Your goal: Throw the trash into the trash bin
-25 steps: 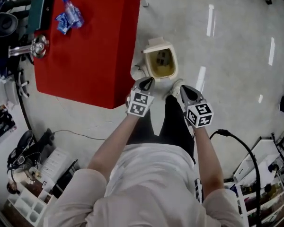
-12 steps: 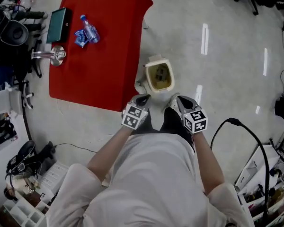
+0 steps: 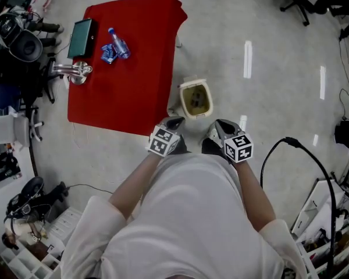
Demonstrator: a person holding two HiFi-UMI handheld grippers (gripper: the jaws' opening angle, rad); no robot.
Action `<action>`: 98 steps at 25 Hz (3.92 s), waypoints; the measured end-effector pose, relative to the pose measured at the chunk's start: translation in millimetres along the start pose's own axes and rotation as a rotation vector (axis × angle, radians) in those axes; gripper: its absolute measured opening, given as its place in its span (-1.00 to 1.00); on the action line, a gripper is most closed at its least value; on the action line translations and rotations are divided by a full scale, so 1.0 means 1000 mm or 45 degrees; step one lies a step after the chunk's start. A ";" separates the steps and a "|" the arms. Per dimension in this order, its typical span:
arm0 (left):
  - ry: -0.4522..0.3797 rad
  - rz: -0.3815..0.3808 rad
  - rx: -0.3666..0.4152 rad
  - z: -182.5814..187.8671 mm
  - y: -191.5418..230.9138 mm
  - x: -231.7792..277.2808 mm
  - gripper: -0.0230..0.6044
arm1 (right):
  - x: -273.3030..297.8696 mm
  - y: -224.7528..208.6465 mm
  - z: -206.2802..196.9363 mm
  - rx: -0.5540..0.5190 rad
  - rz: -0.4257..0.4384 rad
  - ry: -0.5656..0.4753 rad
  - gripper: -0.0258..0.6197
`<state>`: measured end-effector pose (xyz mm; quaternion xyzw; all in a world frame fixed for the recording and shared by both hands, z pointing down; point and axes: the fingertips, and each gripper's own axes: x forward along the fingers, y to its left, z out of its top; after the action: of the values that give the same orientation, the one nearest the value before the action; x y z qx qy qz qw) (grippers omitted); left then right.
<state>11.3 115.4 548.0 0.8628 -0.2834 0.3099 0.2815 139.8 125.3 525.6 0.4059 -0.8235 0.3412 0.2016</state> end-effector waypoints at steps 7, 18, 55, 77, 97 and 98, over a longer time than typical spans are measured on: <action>-0.016 0.023 0.015 0.008 0.004 -0.011 -0.91 | -0.005 0.007 0.017 -0.023 -0.004 -0.028 -0.92; -0.094 0.146 -0.005 0.023 0.052 -0.052 -0.88 | 0.010 0.029 0.055 -0.113 0.018 -0.054 -0.92; -0.173 0.470 -0.300 0.105 0.349 -0.106 -0.34 | 0.159 0.110 0.161 -0.208 0.042 -0.033 -0.92; 0.061 0.658 -0.732 0.096 0.471 -0.022 0.35 | 0.196 0.112 0.158 -0.157 0.011 0.032 -0.92; -0.081 0.599 -0.282 0.109 0.407 -0.049 0.17 | 0.165 0.111 0.142 -0.146 -0.019 -0.011 -0.92; -0.084 0.594 -0.281 0.107 0.401 -0.052 0.17 | 0.162 0.112 0.141 -0.148 -0.017 -0.014 -0.92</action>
<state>-247.9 -212.1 566.8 0.7479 -0.5157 0.3053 0.2854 -54.1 -13.9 483.2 0.4010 -0.8403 0.2891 0.2225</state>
